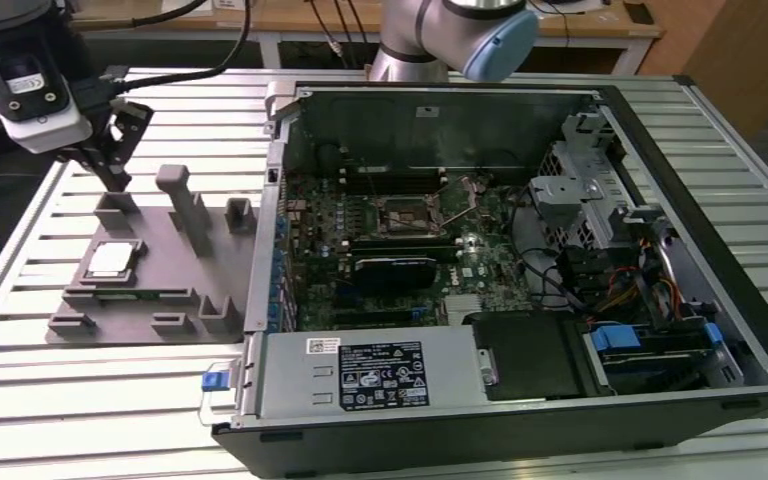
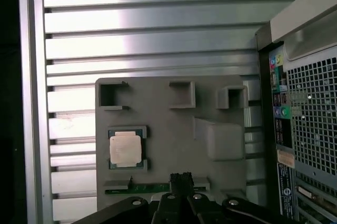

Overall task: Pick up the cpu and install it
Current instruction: 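Reach for the cpu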

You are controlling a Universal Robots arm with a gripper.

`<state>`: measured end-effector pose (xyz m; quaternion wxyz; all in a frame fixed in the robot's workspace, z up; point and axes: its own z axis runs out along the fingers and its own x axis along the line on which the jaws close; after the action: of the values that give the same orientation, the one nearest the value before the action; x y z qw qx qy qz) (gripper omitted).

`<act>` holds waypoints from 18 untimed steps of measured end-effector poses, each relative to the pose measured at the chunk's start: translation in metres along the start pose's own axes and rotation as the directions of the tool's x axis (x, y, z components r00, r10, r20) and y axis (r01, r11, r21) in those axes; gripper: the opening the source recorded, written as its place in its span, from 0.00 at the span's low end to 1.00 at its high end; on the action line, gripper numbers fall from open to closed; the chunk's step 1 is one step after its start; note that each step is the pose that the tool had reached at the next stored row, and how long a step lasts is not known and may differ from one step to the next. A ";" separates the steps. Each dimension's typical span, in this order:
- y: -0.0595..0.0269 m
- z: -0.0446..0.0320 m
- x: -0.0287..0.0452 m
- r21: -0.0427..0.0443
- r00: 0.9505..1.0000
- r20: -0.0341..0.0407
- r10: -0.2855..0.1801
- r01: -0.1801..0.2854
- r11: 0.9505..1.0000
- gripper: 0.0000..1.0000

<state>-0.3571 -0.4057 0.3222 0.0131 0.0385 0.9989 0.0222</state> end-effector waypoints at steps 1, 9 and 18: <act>-0.0002 0.0012 0.0024 0.000 1.000 0.000 0.000 0.000 1.000 0.11; 0.0010 0.0109 0.0178 0.000 1.000 0.000 0.000 0.000 1.000 0.11; 0.0116 0.0198 0.0287 0.000 1.000 0.000 -0.001 0.001 1.000 0.11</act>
<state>-0.3843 -0.3911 0.3022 0.0131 0.0379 0.9989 0.0223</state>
